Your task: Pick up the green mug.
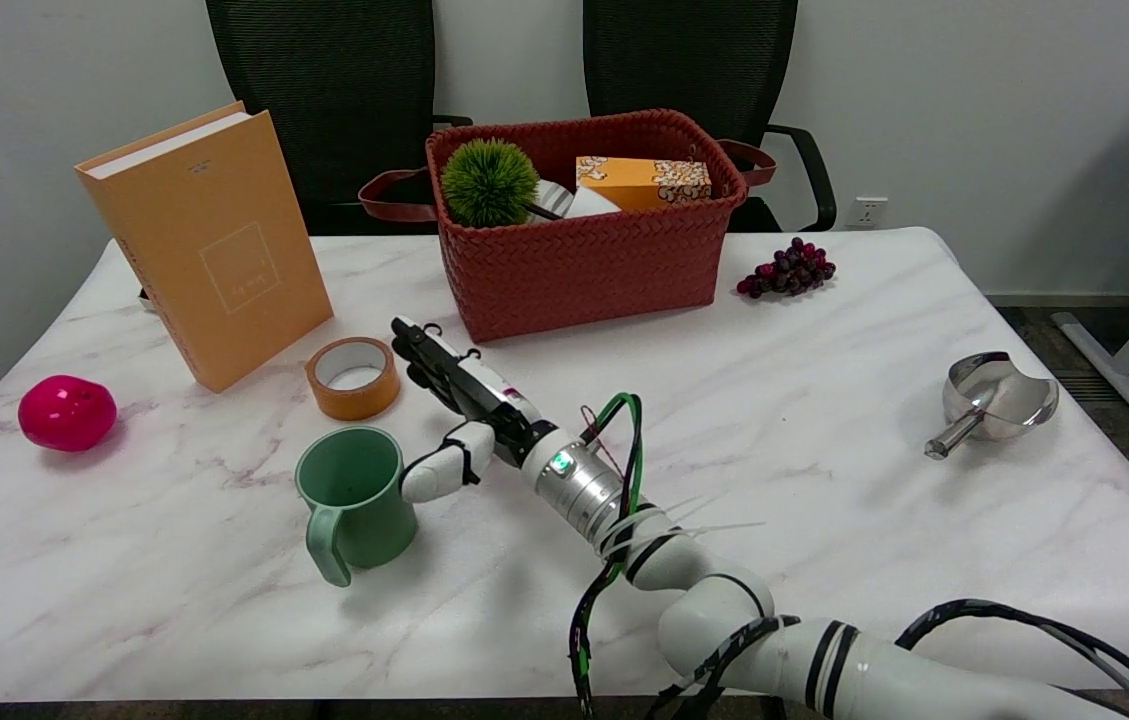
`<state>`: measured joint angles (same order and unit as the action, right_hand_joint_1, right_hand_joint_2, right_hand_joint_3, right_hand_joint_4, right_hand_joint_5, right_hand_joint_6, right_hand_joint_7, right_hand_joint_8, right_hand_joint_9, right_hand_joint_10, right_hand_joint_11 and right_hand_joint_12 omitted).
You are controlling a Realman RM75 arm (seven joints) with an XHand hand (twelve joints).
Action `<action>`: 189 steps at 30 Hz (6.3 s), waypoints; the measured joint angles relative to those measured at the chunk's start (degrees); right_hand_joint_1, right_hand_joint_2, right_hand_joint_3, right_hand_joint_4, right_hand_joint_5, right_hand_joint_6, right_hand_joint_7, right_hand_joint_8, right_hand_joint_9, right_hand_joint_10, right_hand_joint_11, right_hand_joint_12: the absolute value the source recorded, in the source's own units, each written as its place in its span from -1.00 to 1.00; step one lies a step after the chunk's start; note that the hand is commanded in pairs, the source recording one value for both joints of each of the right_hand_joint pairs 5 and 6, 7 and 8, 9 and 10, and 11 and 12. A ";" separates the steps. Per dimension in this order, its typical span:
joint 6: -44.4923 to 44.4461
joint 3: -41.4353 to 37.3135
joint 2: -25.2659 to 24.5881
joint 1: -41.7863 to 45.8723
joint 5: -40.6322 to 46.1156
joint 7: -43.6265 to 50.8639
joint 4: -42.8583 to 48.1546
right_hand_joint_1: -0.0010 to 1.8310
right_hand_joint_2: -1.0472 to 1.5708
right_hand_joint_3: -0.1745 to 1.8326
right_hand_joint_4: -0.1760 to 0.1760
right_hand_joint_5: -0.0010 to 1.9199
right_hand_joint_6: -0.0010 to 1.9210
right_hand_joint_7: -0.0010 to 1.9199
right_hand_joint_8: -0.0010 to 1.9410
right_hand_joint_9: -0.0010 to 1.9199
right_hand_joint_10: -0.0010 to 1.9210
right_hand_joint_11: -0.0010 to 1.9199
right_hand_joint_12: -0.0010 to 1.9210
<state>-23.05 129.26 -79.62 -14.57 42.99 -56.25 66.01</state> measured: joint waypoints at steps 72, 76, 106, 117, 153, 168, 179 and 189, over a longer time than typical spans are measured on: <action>-11.62 -1.01 -13.15 3.81 -9.80 3.48 -13.15 0.10 -0.38 -0.43 0.00 -1.00 -1.00 -0.98 -0.98 -1.00 -1.00 -1.00 -1.00; -11.73 -1.03 -13.37 3.48 -9.81 3.49 -13.91 0.15 -0.38 -0.48 0.00 -1.00 -1.00 -0.97 -0.97 -1.00 -1.00 -1.00 -1.00; -11.73 -1.05 -14.12 2.78 -10.18 3.59 -16.34 0.36 -0.37 -0.30 0.00 -1.00 -1.00 -0.92 -0.92 -1.00 -1.00 -1.00 -1.00; -11.56 -1.15 -14.47 2.53 -10.23 3.64 -17.00 0.37 -0.35 -0.26 0.00 -1.00 -1.00 -0.85 -0.86 -1.00 -1.00 -0.90 -0.90; -12.65 -2.15 -14.70 2.36 -9.46 3.63 -18.04 0.37 -0.14 -0.32 0.00 -0.33 -0.33 0.27 0.26 -0.17 -0.17 0.67 0.67; -12.78 -3.22 -14.71 2.35 -8.98 3.64 -18.48 0.31 0.04 -0.16 0.00 -0.07 -0.07 0.46 0.45 0.16 0.16 1.00 1.00; -12.86 -4.12 -14.63 2.26 -8.93 3.61 -18.63 0.25 0.21 -0.05 0.00 0.09 0.09 0.70 0.68 0.34 0.34 1.00 1.00; -14.33 -4.80 -14.17 2.15 -8.74 3.59 -18.52 0.24 0.30 -0.12 0.00 0.13 0.13 0.81 0.80 0.45 0.45 1.00 1.00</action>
<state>-37.38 124.46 -93.79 -12.42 34.25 -52.66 47.49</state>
